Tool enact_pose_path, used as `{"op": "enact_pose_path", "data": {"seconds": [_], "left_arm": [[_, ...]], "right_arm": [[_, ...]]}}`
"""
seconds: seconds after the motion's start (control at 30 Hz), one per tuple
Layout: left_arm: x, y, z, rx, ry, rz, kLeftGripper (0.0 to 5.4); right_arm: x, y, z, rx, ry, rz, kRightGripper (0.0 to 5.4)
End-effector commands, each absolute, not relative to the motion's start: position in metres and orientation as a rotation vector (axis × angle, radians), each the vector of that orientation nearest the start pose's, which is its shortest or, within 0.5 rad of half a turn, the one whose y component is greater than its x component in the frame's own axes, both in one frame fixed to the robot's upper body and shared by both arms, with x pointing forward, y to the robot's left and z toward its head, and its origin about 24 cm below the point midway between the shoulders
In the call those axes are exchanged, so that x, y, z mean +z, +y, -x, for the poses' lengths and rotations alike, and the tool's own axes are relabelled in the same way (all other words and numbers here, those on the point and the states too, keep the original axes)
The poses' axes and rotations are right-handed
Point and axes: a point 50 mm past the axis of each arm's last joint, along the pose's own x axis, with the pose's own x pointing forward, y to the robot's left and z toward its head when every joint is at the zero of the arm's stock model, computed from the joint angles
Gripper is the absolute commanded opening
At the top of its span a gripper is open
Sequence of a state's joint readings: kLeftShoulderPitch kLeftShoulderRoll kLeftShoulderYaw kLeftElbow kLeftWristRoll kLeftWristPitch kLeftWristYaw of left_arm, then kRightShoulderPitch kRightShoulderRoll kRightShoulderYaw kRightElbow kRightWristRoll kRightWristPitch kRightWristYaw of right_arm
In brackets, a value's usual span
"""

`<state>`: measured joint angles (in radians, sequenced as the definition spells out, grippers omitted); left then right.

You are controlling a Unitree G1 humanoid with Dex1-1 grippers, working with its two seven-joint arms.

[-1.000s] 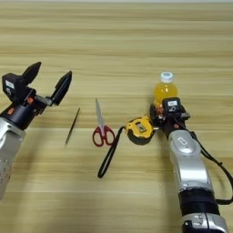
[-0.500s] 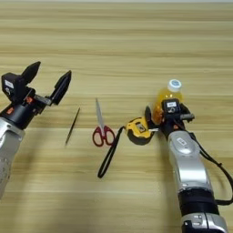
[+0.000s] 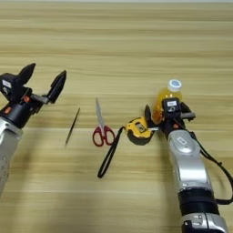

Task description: Move the objects on the table

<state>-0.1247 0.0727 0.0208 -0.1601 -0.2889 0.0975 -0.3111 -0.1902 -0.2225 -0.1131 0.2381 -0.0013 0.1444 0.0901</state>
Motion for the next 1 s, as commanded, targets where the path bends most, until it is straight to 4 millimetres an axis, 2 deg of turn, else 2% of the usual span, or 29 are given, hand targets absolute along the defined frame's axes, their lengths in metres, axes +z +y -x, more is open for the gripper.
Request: {"op": "enact_pose_path", "data": {"seconds": [0.03,0.27,0.43,0.67,1.0], "left_arm": [[0.100,0.154,-0.279,-0.291,-0.194,0.137,5.40],[0.086,0.174,-0.287,-0.160,-0.146,0.043,5.40],[0.062,0.202,-0.293,0.051,-0.012,-0.042,5.40],[0.056,0.213,-0.294,0.140,0.017,-0.066,5.40],[0.057,0.215,-0.295,0.161,0.019,-0.062,5.40]], "right_arm": [[0.035,-0.214,-0.283,-0.034,0.194,0.168,5.39],[0.038,-0.213,-0.275,-0.030,0.196,0.171,5.39],[0.042,-0.212,-0.264,-0.028,0.197,0.179,5.39],[0.047,-0.209,-0.247,-0.018,0.211,0.180,5.39],[0.051,-0.195,-0.219,0.079,0.274,0.179,5.39]]}}
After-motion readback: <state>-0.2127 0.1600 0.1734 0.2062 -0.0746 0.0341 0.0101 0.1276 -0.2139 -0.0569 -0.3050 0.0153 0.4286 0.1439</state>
